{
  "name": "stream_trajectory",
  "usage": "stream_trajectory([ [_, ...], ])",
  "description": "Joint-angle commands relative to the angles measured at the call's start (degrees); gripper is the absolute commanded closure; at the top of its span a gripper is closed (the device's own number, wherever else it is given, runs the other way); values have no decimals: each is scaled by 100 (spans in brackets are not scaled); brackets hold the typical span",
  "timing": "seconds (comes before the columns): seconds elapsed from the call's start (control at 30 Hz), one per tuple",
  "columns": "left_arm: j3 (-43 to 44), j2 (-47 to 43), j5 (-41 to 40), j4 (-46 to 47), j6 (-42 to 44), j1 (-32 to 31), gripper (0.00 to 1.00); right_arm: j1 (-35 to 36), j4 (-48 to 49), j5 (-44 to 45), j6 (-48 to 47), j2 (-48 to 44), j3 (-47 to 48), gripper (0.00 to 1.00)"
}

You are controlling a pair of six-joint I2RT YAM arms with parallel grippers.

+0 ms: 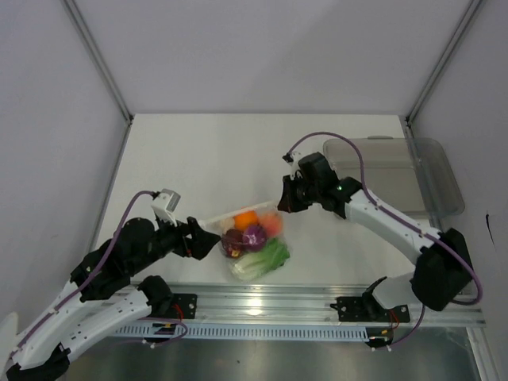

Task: Place the food in the zip-top bag and seal the zipper
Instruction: Place the zipper food storage bag at the center of the board, then reset both arms

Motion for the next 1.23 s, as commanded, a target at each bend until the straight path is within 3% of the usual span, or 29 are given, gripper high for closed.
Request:
stream_trajectory([
  [0.0, 466, 366, -788, 296, 261, 7, 1, -434, 159, -185, -109, 820, 1175, 100],
  [0.2, 502, 122, -526, 454, 218, -2, 0, -1024, -728, -28, -540, 2762, 3433, 98],
  [0.27, 370, -37, -297, 612, 183, 7, 1, -1094, -1157, 226, -681, 3350, 3937, 76],
  [0.3, 283, -72, -183, 613, 139, -2, 1, -1112, -1308, 340, -724, 3475, 4166, 52],
  [0.37, 247, -142, -94, 551, 7, -2, 0, -1103, -1414, 622, -769, 3564, 4449, 33],
  [0.4, 229, -160, -42, 542, -11, 6, 1, -1095, -1354, 666, -778, 3416, 4423, 1],
  [0.53, 36, -266, 46, 577, -143, 6, 1, -999, -1194, 973, -778, 2732, 4071, 1],
  [0.8, -34, -152, 152, 779, -151, -2, 1, -208, -2302, 3046, -155, 1281, 3124, 1],
  [1.0, -289, -125, 380, 964, -397, 7, 1, 170, -2329, 3118, 593, -501, 1243, 1],
  [1.2, -753, -362, 845, 1385, -714, -2, 1, 294, -1593, 2812, 690, -2146, -180, 1],
])
